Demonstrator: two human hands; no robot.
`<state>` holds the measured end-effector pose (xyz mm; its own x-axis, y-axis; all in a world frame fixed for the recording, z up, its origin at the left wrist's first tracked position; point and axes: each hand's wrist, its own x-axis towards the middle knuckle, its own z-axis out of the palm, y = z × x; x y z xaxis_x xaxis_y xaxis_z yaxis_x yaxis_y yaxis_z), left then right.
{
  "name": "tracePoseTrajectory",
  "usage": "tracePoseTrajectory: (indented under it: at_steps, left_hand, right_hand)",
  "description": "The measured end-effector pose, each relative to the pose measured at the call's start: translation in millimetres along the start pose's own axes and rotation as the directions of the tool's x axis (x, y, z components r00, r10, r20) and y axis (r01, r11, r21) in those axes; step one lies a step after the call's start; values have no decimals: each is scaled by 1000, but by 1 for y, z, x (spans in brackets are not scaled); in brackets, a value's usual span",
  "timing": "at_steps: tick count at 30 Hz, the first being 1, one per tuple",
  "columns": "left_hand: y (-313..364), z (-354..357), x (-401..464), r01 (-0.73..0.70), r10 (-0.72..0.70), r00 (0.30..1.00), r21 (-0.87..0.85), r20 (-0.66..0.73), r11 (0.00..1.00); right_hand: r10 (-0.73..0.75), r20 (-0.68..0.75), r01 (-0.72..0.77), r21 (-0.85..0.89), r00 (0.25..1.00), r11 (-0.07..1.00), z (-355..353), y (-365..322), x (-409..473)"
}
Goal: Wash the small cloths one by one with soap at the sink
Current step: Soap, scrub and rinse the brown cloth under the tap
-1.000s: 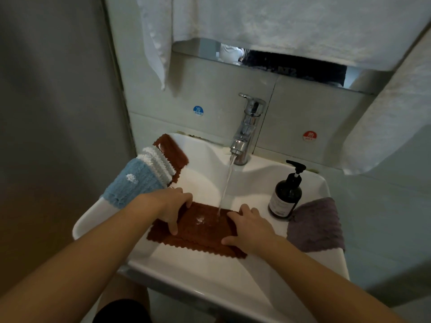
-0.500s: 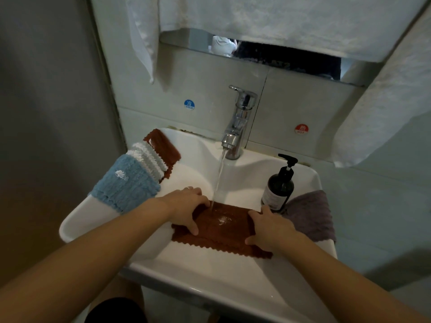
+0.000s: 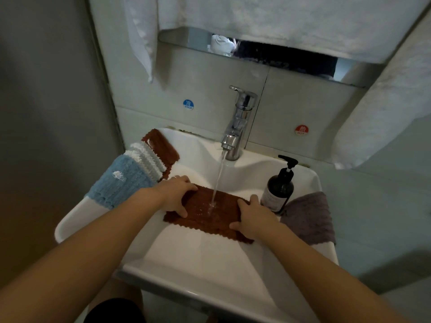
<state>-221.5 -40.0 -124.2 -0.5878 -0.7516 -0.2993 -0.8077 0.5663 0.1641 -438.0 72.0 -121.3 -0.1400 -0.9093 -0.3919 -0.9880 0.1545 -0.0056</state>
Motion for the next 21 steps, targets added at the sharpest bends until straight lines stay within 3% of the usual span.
tracePoseTrajectory:
  at_steps: [8, 15, 21]
  left_hand:
    - [-26, -9, -16, 80, -83, 995, 50, 51, 996]
    - [-22, -12, -25, 72, -92, 986, 143, 141, 987]
    - [-8, -8, -27, 32, -51, 981, 102, 187, 994]
  right_hand:
    - [-78, -47, 82, 86, 996, 993, 8, -29, 5]
    - [-133, -43, 134, 34, 990, 990, 11, -29, -4]
    - [-149, -4, 149, 6, 989, 989, 13, -14, -19]
